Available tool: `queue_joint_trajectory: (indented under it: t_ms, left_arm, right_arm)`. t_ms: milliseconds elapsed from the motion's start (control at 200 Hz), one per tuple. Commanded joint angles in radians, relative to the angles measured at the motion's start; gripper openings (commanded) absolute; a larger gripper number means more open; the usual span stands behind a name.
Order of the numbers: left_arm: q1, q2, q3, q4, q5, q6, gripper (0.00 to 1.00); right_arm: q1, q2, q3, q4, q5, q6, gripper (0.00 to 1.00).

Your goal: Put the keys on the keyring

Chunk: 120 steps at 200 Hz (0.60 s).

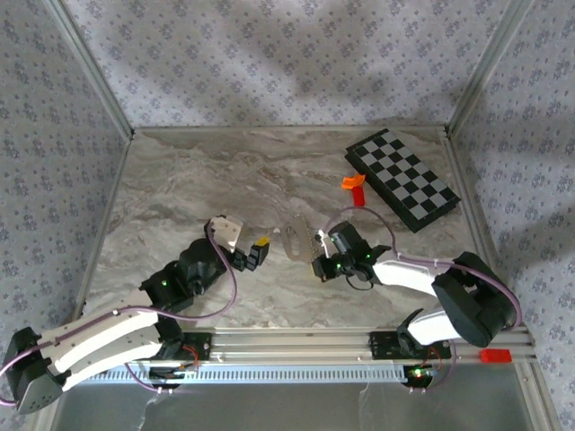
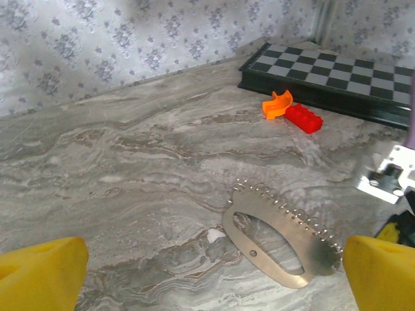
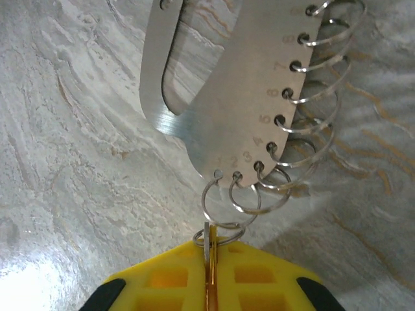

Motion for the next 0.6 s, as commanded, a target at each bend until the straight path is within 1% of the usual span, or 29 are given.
queue_joint_trajectory:
  t_ms: [0, 175, 330, 485, 595]
  left_arm:
    - [0.022, -0.006, 0.048, -0.012, -0.035, -0.054, 0.99]
    - [0.064, -0.031, 0.038, -0.048, -0.070, -0.072, 0.99]
    - [0.101, -0.074, 0.017, -0.061, -0.079, -0.078, 1.00]
    - [0.133, -0.100, 0.015, -0.100, -0.098, -0.070, 0.99]
    - [0.147, -0.125, 0.012, -0.129, -0.116, -0.044, 1.00]
  right_arm:
    - [0.005, -0.033, -0.035, 0.041, 0.025, 0.019, 0.13]
    - [0.004, -0.063, -0.069, 0.058, 0.037, 0.020, 0.24]
    - [0.007, -0.107, -0.070, 0.032, 0.053, 0.020, 0.30]
    - [0.017, -0.241, -0.075, -0.029, 0.103, 0.023, 0.38]
    - [0.018, -0.378, -0.065, -0.111, 0.166, 0.003, 0.47]
